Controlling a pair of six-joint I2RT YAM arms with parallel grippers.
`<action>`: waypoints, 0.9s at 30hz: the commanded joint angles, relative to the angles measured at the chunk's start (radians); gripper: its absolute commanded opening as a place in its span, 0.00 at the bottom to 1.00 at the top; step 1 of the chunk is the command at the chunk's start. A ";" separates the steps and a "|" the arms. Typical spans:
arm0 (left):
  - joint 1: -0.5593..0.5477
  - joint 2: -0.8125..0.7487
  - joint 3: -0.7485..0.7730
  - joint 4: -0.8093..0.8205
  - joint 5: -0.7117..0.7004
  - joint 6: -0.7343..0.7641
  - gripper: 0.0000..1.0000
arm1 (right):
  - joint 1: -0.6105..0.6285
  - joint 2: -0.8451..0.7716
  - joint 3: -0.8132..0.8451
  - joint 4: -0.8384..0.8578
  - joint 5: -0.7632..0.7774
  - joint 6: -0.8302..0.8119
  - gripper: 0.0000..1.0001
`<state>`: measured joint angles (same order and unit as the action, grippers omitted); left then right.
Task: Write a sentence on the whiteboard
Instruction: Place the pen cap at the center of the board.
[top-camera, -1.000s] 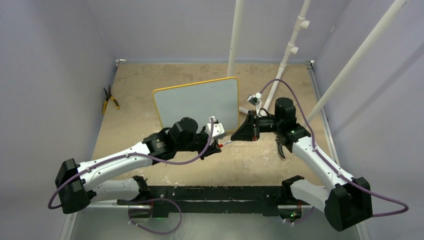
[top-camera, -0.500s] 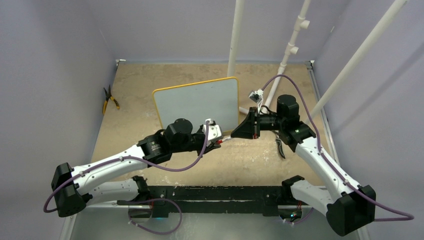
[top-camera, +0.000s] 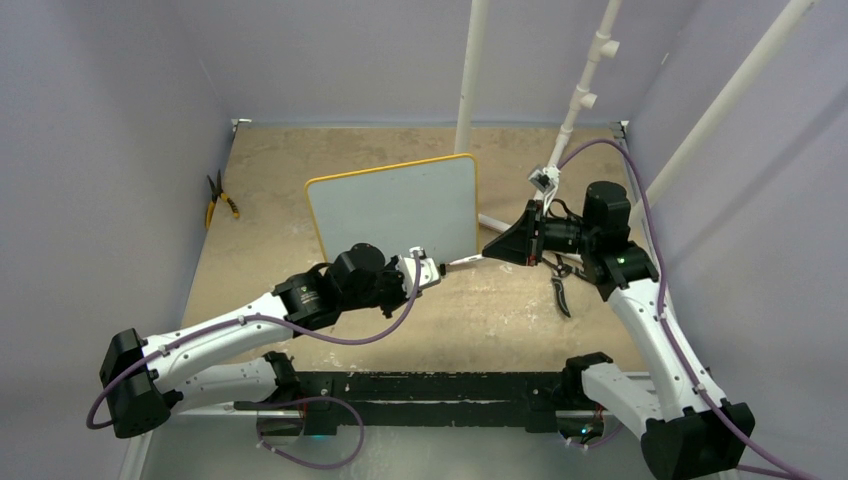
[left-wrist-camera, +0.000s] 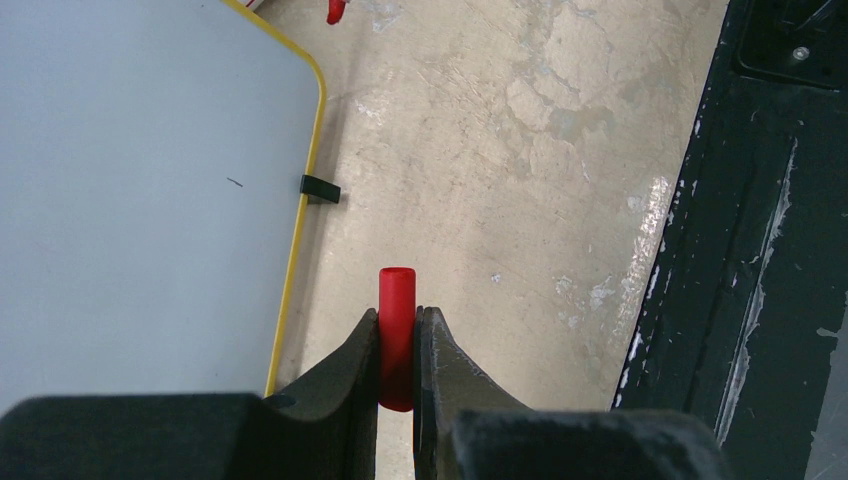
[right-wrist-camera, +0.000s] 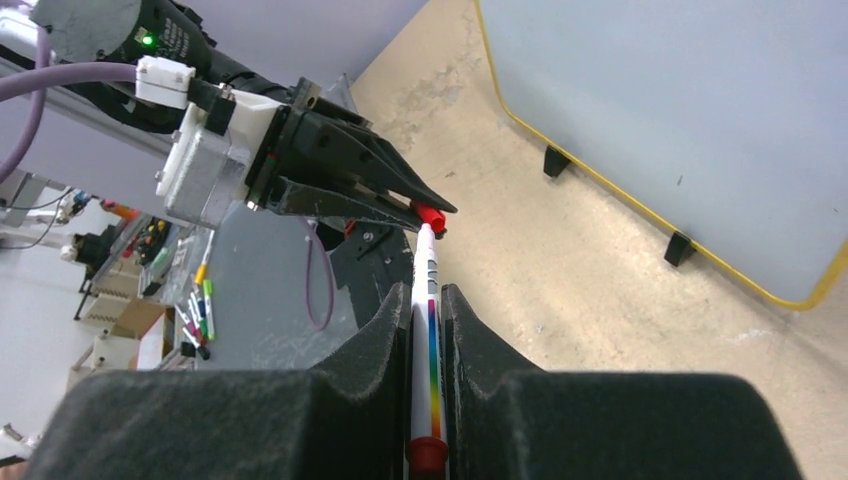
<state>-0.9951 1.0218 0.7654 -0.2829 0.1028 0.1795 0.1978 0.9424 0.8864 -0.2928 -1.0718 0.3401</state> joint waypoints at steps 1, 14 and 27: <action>0.001 -0.009 0.013 0.007 -0.036 -0.017 0.00 | 0.000 -0.037 0.059 -0.043 0.110 -0.043 0.00; -0.122 0.264 -0.038 0.467 -0.161 -0.485 0.00 | 0.002 -0.326 -0.024 0.113 0.729 0.009 0.00; -0.203 0.838 0.262 0.671 -0.264 -0.585 0.00 | 0.002 -0.480 -0.119 0.189 0.990 0.035 0.00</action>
<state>-1.1820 1.7523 0.9222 0.2703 -0.1154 -0.3527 0.1978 0.4751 0.7746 -0.1589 -0.1894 0.3584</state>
